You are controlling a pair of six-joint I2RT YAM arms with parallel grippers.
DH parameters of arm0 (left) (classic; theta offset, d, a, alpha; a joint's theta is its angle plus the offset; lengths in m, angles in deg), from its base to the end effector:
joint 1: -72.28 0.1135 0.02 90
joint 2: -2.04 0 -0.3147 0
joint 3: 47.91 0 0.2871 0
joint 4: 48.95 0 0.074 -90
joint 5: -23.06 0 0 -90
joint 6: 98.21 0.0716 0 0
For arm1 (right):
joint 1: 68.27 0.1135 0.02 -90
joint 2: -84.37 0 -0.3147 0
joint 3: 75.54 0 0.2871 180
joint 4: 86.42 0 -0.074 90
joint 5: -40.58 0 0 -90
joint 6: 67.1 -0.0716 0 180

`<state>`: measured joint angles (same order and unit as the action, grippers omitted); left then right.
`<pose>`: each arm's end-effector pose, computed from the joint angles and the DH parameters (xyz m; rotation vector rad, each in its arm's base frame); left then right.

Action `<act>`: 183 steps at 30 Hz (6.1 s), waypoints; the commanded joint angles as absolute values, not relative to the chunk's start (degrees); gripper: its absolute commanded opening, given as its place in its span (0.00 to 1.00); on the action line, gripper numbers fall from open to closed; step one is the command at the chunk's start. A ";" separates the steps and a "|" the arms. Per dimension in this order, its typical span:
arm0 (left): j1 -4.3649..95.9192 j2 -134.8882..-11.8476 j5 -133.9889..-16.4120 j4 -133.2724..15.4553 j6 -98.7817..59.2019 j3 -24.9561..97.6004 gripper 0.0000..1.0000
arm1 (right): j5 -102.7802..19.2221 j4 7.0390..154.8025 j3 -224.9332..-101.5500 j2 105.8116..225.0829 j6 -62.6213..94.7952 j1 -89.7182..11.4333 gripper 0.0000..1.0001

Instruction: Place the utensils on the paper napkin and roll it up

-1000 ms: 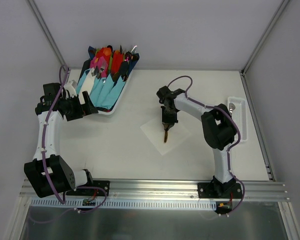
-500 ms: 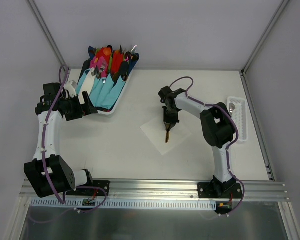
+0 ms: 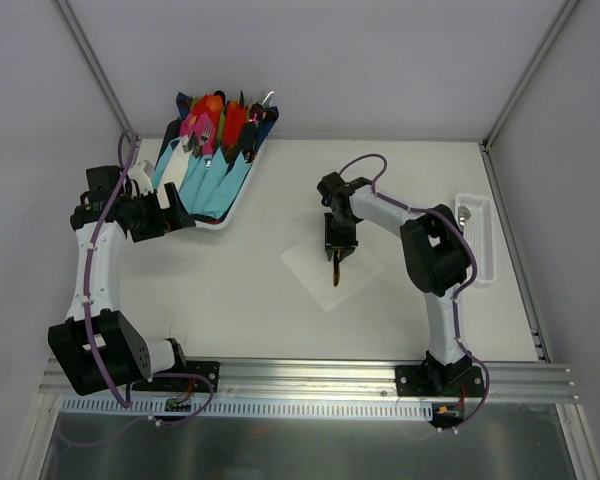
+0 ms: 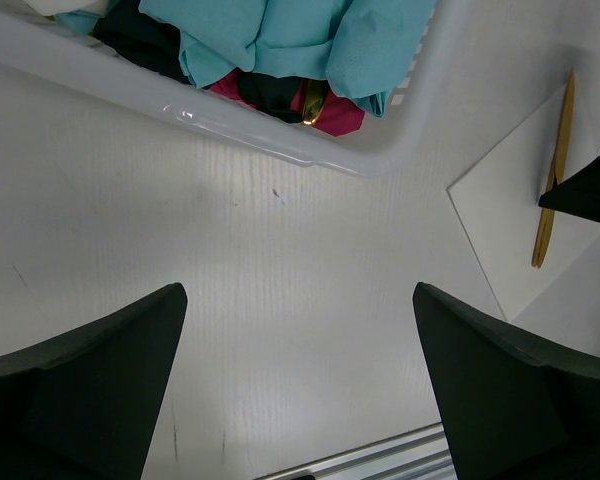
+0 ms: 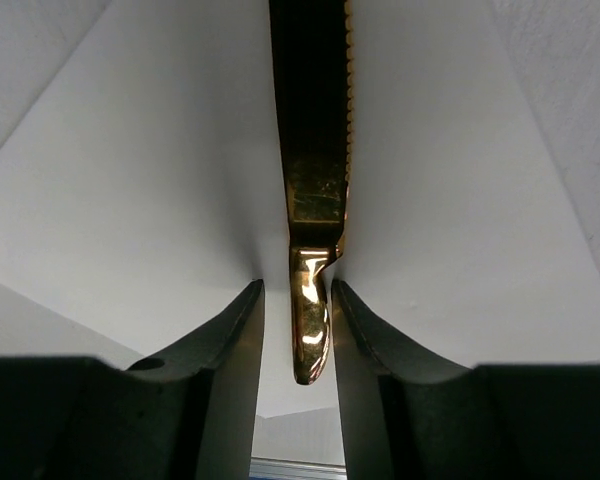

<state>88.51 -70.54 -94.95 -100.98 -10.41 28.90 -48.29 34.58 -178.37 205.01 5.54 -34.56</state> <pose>0.3015 0.0528 0.3333 -0.1510 2.3236 -0.4646 0.4043 0.2714 0.1547 -0.4210 2.9071 0.1725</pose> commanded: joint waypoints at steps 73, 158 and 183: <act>47.32 -112.83 -100.25 -74.81 -27.02 37.28 0.00 | -38.00 55.15 -179.37 205.66 -12.87 -42.34 0.00; 51.80 -75.48 -102.62 -94.23 -4.96 39.47 0.74 | -45.73 35.20 -186.47 201.78 30.63 -88.13 0.28; 55.05 -82.51 -105.70 -95.73 -8.03 42.90 0.74 | -47.22 33.79 -193.34 214.18 35.64 -85.23 0.34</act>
